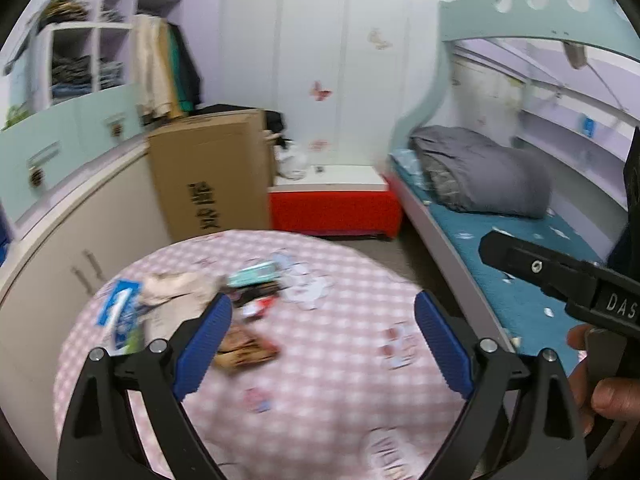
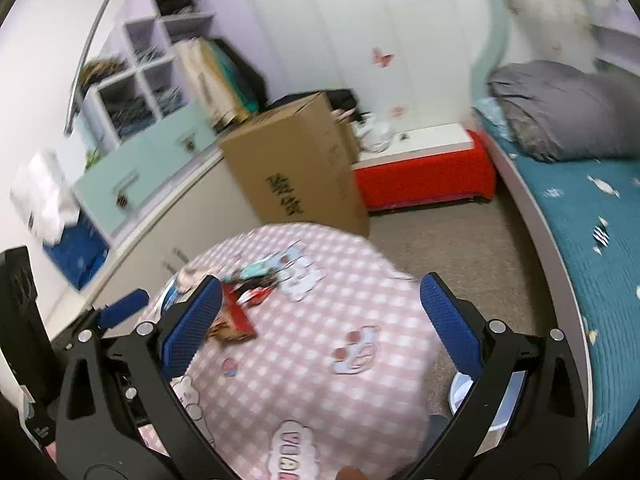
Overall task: Collect trash
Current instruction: 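Move both tools back over the table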
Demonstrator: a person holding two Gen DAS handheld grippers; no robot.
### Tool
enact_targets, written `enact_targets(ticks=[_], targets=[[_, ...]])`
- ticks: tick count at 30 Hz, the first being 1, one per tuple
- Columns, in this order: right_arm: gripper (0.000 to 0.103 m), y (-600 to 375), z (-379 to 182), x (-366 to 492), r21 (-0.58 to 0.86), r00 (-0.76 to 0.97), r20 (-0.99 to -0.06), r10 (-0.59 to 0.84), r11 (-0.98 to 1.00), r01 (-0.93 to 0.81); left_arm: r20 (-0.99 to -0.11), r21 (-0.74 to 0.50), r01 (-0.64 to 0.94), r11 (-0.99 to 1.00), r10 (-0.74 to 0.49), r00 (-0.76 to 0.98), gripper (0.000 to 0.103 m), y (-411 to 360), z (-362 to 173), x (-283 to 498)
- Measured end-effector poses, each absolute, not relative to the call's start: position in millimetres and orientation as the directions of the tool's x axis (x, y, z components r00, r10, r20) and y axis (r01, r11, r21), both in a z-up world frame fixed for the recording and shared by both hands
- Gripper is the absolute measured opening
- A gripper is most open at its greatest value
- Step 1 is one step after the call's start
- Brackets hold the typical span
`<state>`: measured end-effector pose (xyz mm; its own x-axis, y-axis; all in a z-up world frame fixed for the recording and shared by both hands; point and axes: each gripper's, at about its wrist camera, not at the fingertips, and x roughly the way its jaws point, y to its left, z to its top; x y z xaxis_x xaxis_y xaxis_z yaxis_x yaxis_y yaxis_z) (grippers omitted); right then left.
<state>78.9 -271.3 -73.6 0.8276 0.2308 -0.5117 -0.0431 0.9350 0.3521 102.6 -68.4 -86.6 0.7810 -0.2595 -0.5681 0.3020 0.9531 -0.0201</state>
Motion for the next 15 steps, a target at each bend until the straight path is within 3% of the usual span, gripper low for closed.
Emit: enact_targets(ticks=[6,15], targets=[[0.097,-214.2,-91.7,101.9,0.314,0.772,-0.559,0.301,0.939,-0.139,-0.568,-0.035,0.195,0.980,-0.180,0.803,0.090,0.2,-102.1,102.2],[0.097,-134.3,-119.8,143.8,0.365,0.647,-0.604,0.466,0.883,-0.295,-0.631,-0.009,-0.028,1.000,0.016,0.776,0.090,107.0,-146.1,128.9]])
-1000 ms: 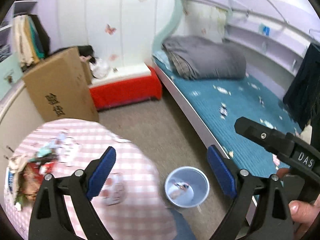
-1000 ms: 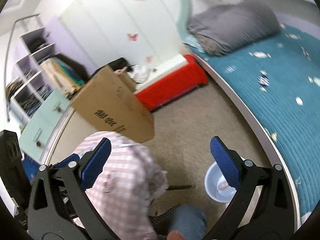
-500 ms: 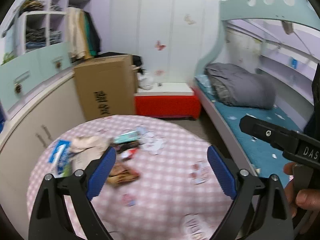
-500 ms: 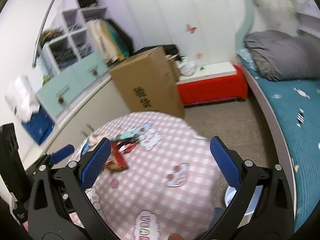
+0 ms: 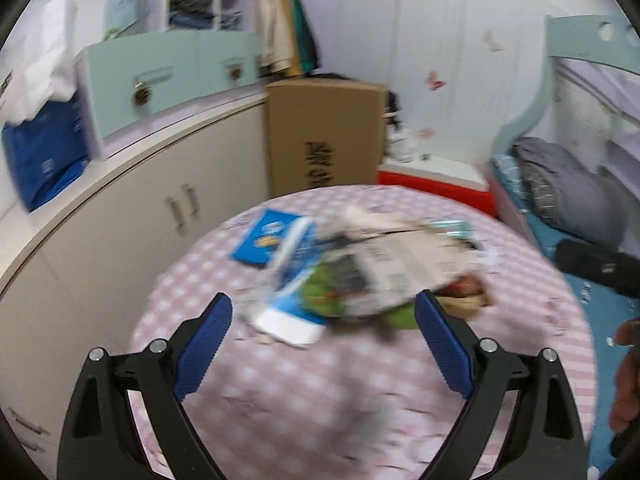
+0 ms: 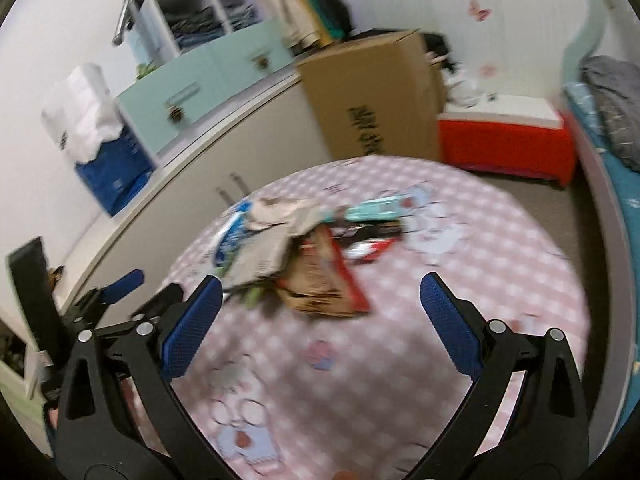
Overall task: Collect trash
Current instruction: 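Move both tools back over the table, then grasp the white-blue box with the left tool while the right tool grasps the newspaper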
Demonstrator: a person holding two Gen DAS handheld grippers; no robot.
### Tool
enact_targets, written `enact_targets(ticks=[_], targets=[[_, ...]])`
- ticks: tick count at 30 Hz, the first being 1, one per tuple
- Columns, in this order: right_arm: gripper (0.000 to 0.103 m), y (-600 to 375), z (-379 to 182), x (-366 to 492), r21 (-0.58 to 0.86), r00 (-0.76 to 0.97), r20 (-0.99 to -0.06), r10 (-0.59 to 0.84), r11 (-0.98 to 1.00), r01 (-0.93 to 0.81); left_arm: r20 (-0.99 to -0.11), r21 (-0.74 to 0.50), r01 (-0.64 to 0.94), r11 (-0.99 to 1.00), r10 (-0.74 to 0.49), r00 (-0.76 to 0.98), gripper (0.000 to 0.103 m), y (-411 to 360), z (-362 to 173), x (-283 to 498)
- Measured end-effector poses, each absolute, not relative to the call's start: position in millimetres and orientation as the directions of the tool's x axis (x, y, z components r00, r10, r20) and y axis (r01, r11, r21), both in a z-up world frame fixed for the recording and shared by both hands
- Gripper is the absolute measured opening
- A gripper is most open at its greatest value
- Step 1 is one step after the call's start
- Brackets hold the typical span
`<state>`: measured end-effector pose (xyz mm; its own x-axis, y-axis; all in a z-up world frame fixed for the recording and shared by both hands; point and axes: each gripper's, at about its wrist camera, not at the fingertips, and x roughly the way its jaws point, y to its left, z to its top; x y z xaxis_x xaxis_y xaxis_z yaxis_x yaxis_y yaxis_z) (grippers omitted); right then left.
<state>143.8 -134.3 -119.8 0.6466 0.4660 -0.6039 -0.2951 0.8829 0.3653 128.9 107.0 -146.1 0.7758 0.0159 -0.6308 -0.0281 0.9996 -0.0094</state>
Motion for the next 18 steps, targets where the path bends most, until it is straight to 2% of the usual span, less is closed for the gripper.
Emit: enact_targets(ticks=[3,6,13,14,16,17,18], targets=[[0.096,-108.4,-128.7,161.3,0.408,0.594,-0.608,0.528,0.849,-0.336,-0.655,-0.004,-0.076,0.997,0.054,0.754,0.090,133.2,-162.2,145.1],[0.083,-91.0,-138.3,179.0,0.421,0.554,-0.630,0.544,0.839,-0.344,-0.683,0.020,-0.091,0.996,0.080,0.726,0.090,149.3,-179.5,166.8],[0.065,-58.2,-153.0,216.1,0.407,0.504,-0.680,0.532,0.846,-0.344,-0.736,0.023,-0.059,0.998,0.057,0.675,0.088,159.8,-210.9,205.3],[0.061,-54.0,-156.0,221.3,0.399,0.496,-0.694,0.522,0.852,-0.338,-0.747,0.012,-0.049,0.999,0.041,0.664,0.081,159.6,-213.4,210.5],[0.033,-46.6,-162.6,230.2,0.396,0.475,-0.714,0.514,0.857,-0.330,-0.760,-0.009,-0.025,1.000,0.009,0.649,0.058,157.6,-216.1,220.2],[0.028,-46.1,-163.6,231.9,0.398,0.475,-0.713,0.515,0.856,-0.330,-0.765,-0.019,-0.009,1.000,-0.009,0.644,0.040,155.6,-216.7,224.9],[0.025,-45.6,-163.7,232.9,0.411,0.476,-0.702,0.530,0.847,-0.336,-0.764,-0.025,0.000,1.000,-0.019,0.645,0.038,154.1,-216.7,226.4]])
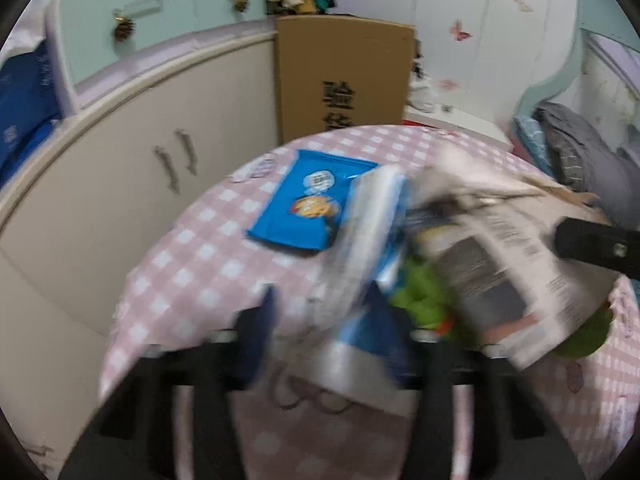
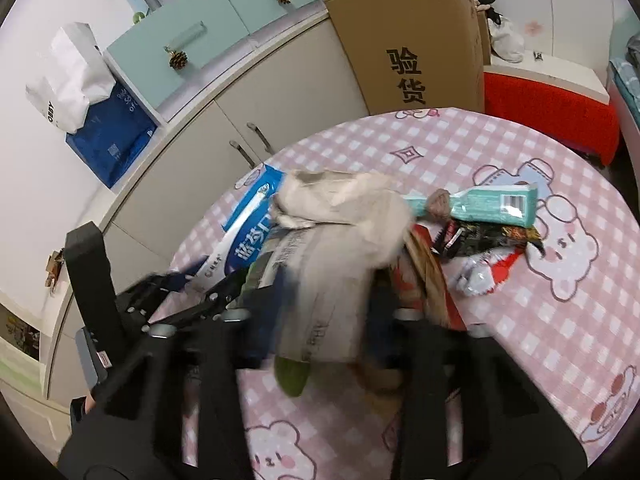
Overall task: Collect trash
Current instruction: 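Grasp the white-blue box with the left tool while the right tool grasps the newspaper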
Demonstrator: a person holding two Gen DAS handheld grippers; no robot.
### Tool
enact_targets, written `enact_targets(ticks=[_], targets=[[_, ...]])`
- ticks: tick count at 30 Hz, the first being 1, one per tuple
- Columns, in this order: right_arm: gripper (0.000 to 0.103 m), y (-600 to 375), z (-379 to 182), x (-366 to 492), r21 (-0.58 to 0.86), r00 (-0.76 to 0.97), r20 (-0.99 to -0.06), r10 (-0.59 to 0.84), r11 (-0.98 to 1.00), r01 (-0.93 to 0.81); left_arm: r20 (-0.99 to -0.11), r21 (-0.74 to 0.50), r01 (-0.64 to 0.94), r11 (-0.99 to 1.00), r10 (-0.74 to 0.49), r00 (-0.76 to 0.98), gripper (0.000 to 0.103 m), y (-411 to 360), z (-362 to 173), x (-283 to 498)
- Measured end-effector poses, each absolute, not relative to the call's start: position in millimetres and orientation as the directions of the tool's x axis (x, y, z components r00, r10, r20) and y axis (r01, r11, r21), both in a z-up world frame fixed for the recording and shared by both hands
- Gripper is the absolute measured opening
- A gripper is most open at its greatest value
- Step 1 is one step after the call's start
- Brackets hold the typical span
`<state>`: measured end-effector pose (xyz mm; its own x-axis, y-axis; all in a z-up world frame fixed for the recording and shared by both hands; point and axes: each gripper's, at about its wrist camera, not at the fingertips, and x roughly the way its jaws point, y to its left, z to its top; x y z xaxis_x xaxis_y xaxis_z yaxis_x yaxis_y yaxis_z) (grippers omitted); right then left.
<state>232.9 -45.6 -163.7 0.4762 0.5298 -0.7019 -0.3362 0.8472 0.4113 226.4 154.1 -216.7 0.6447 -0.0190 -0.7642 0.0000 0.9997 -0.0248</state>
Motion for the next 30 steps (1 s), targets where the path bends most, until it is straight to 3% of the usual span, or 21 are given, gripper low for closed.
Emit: enact_targets(ticks=[4,8,19,30], targets=[[0.010,-52.9,-152.1,225.7,0.461,0.496,-0.640,0.587,0.810,-0.363,-0.754,-0.018,0.008,1.000,-0.019,0.657,0.032,150.3,-216.6,216.9],[0.007,-65.1,-133.0,212.9,0.480,0.526,-0.584,0.618,0.786,-0.391,-0.742,0.005,-0.025,1.000,0.020,0.670,0.015,148.9,-211.6,198.6],[0.006,-136.1,-101.6,173.8,0.530,0.602,-0.499,0.623,0.770,-0.357,-0.691,-0.024,-0.076,0.997,0.039,0.722,0.015,147.2,-178.1,140.1],[0.010,-169.6,-138.1,142.5,0.521,0.554,-0.573,0.604,0.790,-0.322,-0.660,-0.020,-0.097,0.995,0.059,0.749,0.015,125.6,-161.3,109.1]])
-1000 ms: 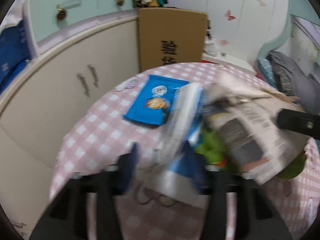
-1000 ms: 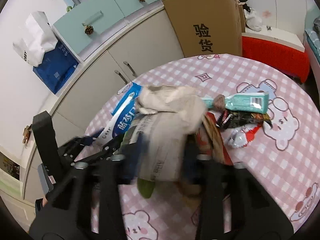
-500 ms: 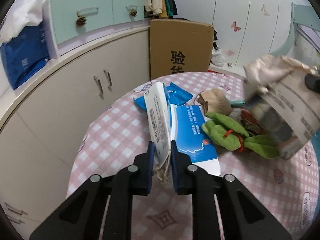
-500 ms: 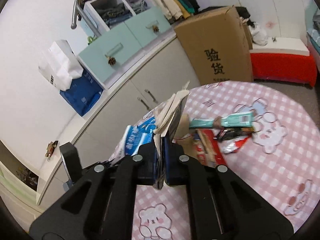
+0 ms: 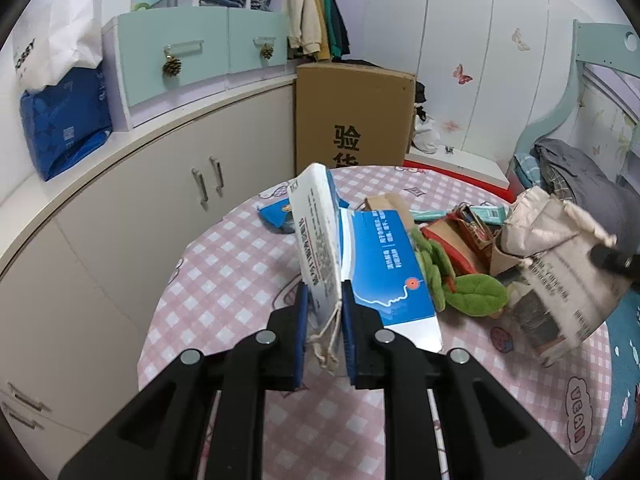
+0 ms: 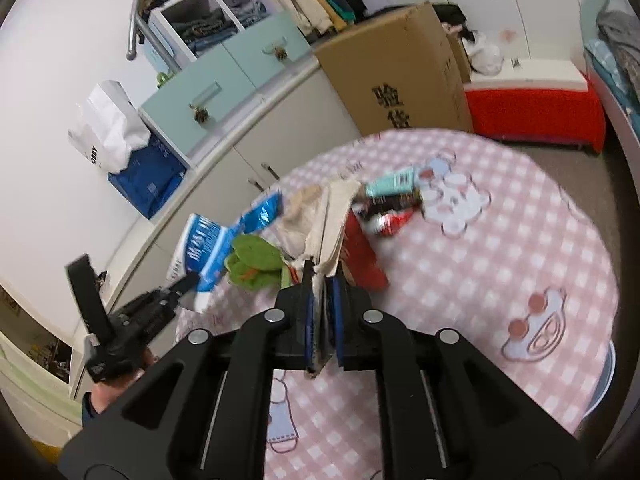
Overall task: Collect trash
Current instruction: 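Grasp the white-blue box with the left tool while the right tool grasps the newspaper, then carry both items to the wastebasket and open both tools to drop them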
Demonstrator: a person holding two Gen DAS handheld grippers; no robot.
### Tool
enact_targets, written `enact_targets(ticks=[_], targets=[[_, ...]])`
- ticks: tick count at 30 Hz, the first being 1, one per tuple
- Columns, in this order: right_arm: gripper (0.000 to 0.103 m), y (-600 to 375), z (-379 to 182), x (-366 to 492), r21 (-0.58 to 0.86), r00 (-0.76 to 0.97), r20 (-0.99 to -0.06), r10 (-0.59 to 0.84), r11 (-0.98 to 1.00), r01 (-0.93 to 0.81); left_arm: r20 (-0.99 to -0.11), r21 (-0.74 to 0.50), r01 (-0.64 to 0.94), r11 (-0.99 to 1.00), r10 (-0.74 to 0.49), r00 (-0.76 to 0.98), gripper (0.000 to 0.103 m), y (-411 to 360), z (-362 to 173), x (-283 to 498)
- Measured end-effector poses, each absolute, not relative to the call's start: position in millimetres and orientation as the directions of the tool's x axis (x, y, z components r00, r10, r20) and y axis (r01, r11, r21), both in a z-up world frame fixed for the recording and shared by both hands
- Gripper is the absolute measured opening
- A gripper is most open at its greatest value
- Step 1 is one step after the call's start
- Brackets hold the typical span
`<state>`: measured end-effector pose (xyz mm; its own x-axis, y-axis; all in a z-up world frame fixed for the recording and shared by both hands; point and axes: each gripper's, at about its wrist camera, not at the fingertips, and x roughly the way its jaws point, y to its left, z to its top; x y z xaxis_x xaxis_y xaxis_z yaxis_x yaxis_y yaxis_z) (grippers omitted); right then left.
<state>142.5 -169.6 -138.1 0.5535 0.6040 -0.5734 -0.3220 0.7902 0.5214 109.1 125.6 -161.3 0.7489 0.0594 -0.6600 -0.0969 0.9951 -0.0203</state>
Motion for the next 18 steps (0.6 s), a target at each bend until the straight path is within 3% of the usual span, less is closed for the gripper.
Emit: enact_targets(ticks=[5,10,18], targets=[[0.007,-157.5,-156.1,146.7,0.560,0.501,-0.565,0.656,0.751,-0.351,-0.651,-0.005,-0.129,0.992,0.095,0.753,0.015,132.8,-156.0,96.7],[0.003,-162.7,-138.6,133.6,0.565,0.535,-0.498,0.682,0.723,-0.397,-0.619,-0.007,-0.157,0.988,0.119,0.776,0.015,140.8,-136.4,81.4],[0.003,-221.6,-109.3,113.9,0.576,0.634,-0.428,0.644,0.735,-0.358,-0.588,-0.082,0.003,0.997,-0.051,0.807,0.015,90.5,-108.6,78.1]])
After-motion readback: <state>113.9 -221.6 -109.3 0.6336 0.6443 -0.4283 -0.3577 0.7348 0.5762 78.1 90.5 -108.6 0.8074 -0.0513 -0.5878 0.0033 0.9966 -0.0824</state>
